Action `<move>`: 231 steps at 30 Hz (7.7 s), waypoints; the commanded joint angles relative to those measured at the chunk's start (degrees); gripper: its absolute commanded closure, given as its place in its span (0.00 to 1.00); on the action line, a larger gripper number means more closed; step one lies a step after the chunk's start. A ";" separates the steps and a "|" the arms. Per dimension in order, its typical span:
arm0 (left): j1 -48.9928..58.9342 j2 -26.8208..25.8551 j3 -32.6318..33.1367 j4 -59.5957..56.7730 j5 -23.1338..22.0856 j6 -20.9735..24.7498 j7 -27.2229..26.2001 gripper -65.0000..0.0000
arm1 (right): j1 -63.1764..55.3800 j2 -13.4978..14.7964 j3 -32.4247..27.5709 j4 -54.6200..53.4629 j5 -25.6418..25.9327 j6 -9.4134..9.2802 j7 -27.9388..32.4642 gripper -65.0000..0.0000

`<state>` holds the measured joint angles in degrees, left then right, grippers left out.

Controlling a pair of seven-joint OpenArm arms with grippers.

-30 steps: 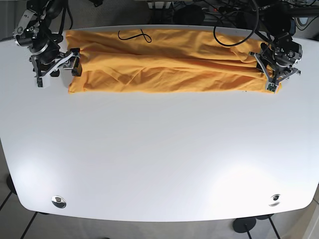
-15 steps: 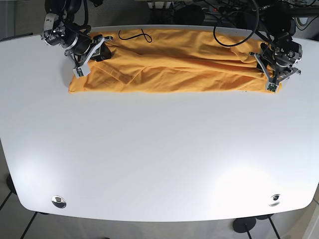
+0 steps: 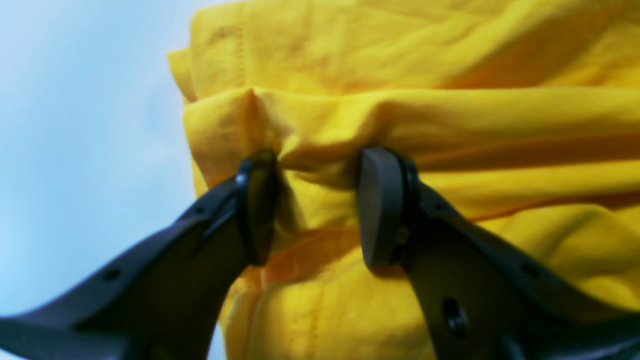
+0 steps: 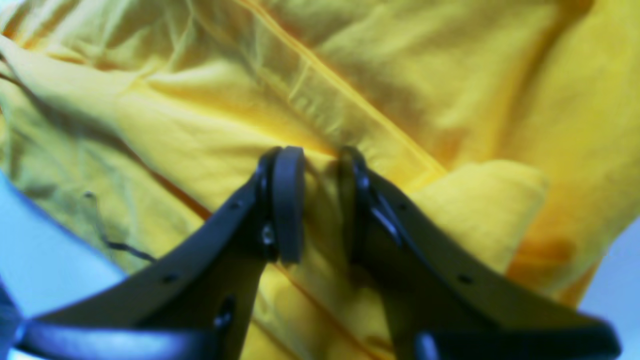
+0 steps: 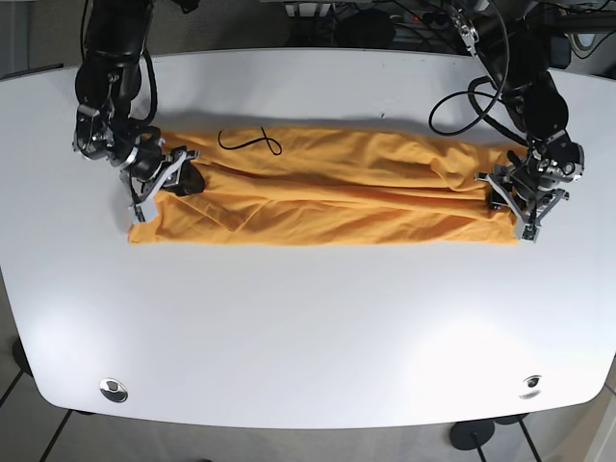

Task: Fold the T-shirt properly

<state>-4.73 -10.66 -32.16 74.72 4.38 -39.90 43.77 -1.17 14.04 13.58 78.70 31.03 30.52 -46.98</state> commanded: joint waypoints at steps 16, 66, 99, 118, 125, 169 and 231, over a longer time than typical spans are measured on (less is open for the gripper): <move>6.27 -6.62 -15.44 -0.21 -33.17 -0.10 18.17 0.27 | -4.15 0.33 -0.70 9.79 -2.15 -0.68 -2.91 0.81; 3.37 13.78 32.03 27.92 -33.35 16.65 17.46 0.43 | -4.59 -3.19 -0.79 9.79 -2.15 -0.68 -2.91 0.81; 9.70 0.77 23.85 34.69 -43.72 16.56 17.20 0.83 | -4.15 -0.55 9.84 9.88 21.33 -1.47 -6.16 0.78; 10.58 -1.17 12.25 16.14 -45.22 -0.10 17.20 0.94 | -6.96 -3.63 26.72 8.73 21.59 -5.60 -19.26 0.11; 10.67 -1.17 12.25 16.14 -45.13 -0.10 17.20 0.94 | -6.35 -3.63 19.51 4.25 21.94 -5.60 -16.01 0.11; 9.87 6.13 16.65 16.05 -33.00 -0.10 17.20 0.94 | 5.08 -22.53 -13.10 31.33 3.13 -5.60 -18.82 0.97; 11.63 -1.08 6.54 20.10 -43.90 -0.10 17.29 0.93 | 3.67 -19.19 -46.60 20.86 2.16 -25.56 -4.84 0.71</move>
<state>7.62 -11.22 -25.50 93.60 -38.19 -39.72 62.06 1.41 -4.89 -33.34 98.59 32.91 4.64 -53.08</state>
